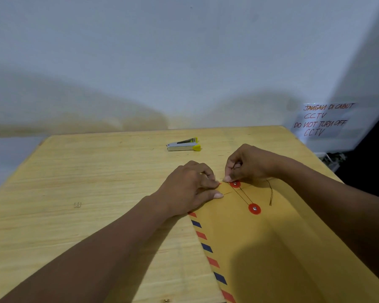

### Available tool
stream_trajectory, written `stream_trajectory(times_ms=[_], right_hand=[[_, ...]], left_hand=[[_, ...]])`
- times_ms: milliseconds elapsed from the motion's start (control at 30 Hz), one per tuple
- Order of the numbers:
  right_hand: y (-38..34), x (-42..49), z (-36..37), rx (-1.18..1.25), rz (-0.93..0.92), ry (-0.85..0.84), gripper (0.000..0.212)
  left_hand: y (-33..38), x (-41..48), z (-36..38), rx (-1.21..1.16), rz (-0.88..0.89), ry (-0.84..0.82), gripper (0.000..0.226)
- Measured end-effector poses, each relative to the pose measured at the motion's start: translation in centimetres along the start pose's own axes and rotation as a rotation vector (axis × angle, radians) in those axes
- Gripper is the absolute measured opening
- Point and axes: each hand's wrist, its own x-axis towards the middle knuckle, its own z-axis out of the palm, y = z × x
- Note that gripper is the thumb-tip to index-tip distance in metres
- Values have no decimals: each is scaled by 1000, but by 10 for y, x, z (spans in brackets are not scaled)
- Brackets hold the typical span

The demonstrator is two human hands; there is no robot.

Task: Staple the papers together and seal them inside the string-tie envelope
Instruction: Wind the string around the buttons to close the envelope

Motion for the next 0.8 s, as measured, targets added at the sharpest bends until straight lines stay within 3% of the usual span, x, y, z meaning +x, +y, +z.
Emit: stream_trajectory(times_ms=[233,633,800], right_hand=[[2,6,-6,26,104,-37,8],[4,-9,4,65,118,111,10],[7,-12,6,78,91,140,4]], left_hand=[[2,0,0,0,-21,-7,45],[13,-3,-4,27,-78,-56,46],[35,0,0,160,-48,-111,52]])
